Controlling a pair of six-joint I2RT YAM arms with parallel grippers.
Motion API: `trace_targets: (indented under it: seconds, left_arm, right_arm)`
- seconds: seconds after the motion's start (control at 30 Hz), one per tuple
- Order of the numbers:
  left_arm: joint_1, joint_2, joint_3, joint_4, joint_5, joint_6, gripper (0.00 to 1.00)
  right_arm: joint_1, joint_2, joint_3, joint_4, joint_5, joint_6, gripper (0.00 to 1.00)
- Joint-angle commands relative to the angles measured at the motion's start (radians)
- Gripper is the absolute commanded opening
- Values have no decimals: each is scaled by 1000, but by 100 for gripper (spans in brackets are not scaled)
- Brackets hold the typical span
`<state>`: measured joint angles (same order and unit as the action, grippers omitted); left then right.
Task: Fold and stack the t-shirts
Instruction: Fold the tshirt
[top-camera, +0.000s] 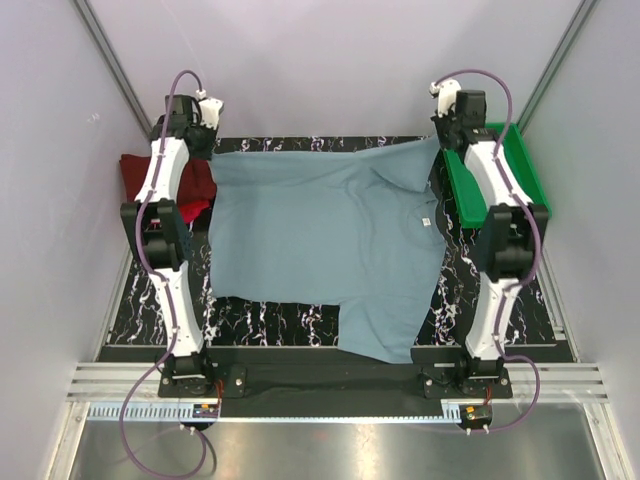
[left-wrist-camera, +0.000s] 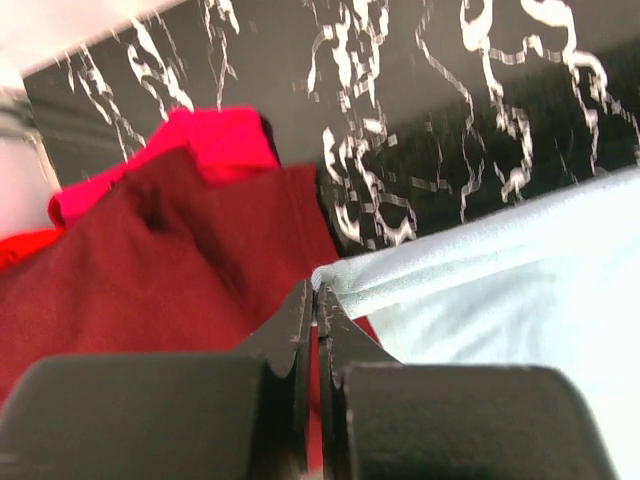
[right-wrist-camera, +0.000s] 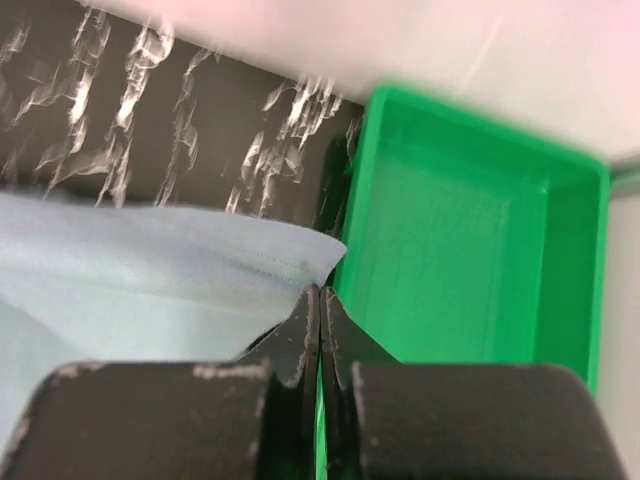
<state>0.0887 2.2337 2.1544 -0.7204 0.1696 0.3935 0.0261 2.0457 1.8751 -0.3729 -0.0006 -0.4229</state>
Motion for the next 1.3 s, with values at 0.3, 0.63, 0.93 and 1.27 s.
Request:
trace_targets:
  seconds: [0.3, 0.63, 0.93, 1.27]
  left_arm:
    - [-50, -16, 7, 335, -59, 59, 1]
    - [-53, 40, 56, 312, -154, 84, 0]
    - [-21, 38, 21, 289, -231, 36, 0]
    - [13, 50, 21, 325, -265, 38, 0]
  right_arm:
    - [-49, 364, 656, -103, 100, 18, 0]
    - [-83, 350, 600, -18, 157, 4, 0]
    - [-81, 484, 777, 43, 142, -8, 0]
    - [-58, 505, 730, 97, 94, -39, 0]
